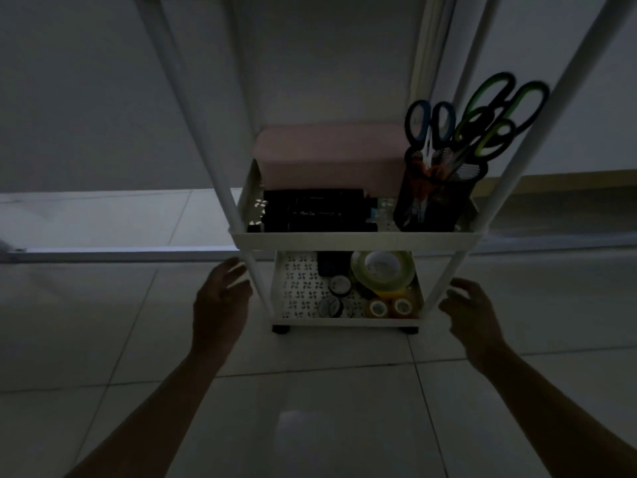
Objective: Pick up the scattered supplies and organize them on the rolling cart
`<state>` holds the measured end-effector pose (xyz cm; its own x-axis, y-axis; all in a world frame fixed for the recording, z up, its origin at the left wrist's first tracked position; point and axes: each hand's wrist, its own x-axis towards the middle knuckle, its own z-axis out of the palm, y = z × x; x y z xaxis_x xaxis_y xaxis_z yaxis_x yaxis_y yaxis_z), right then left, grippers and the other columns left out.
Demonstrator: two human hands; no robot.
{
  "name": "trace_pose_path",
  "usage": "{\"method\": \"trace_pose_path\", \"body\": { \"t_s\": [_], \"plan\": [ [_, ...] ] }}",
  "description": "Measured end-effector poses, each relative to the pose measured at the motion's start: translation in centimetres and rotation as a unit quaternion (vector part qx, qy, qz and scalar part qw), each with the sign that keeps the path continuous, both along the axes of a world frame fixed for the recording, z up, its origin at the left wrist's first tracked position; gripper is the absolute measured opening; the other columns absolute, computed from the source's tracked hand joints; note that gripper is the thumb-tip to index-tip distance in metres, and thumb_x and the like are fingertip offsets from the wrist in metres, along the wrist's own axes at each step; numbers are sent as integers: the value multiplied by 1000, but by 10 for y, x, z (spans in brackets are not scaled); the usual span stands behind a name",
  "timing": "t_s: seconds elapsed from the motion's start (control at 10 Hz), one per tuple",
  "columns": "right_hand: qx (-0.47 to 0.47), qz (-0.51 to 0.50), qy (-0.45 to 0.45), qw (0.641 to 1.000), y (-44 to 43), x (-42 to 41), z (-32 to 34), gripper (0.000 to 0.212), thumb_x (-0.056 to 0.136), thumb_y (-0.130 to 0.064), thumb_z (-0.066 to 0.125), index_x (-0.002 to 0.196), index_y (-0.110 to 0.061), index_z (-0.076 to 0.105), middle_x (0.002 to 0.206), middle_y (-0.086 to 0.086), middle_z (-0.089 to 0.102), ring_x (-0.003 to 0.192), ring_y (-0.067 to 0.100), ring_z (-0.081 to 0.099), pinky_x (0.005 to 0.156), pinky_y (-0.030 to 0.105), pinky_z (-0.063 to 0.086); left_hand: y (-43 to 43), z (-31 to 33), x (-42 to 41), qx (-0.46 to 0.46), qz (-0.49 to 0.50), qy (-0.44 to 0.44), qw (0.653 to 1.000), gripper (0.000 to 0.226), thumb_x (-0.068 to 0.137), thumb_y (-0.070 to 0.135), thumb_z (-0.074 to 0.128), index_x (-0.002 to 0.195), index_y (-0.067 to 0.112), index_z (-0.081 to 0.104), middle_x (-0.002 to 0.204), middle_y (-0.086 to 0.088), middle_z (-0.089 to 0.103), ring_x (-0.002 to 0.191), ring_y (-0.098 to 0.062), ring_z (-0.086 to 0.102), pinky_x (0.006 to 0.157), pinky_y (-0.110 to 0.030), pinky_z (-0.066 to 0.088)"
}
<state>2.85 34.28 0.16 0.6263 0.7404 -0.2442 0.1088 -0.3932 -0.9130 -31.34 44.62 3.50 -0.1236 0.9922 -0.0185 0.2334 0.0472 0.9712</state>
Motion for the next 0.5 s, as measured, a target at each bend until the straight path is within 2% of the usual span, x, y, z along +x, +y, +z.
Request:
{"method": "trace_pose_path", "body": {
  "t_s": [0.1, 0.2, 0.3, 0.4, 0.5],
  "plan": [
    [178, -18, -68, 982, -17, -8, 61, 35, 93, -37, 52, 128, -38, 50, 132, -4, 58, 117, 15, 58, 90, 38, 50, -4, 45, 2, 106, 0, -65, 992, 39, 86, 49, 58, 125, 47, 57, 126, 7, 66, 117, -12, 62, 96, -41, 50],
    [232, -2, -146, 962, -16, -25, 104, 33, 97, -38, 48, 130, -43, 48, 123, -9, 61, 105, 3, 62, 79, 25, 52, -6, 65, 13, 153, 27, -4, 988, 34, 91, 52, 57, 124, 45, 60, 118, 8, 70, 110, -13, 67, 95, -46, 54],
    [233, -36, -169, 957, -10, -32, 113, 31, 96, -35, 52, 126, -31, 58, 108, -8, 67, 93, 5, 66, 74, 13, 52, -10, 69, 19, 172, 50, 38, 983, 37, 94, 43, 58, 127, 26, 61, 113, -2, 72, 101, -17, 70, 90, -47, 56],
    [196, -54, -200, 958, -8, -33, 123, 29, 97, -35, 52, 122, -28, 62, 101, -10, 67, 80, -15, 59, 70, 1, 44, -13, 84, 23, 157, 43, 91, 983, 38, 96, 34, 55, 128, 16, 62, 115, -7, 71, 99, -17, 68, 93, -37, 54],
    [128, -28, -179, 975, -20, -34, 151, 36, 97, -39, 48, 131, -30, 56, 118, -4, 66, 95, -1, 62, 84, 19, 47, -25, 113, 16, 83, 22, 142, 986, 38, 96, 29, 57, 132, 19, 60, 124, -5, 67, 107, -16, 63, 91, -26, 47]
  ]
}}
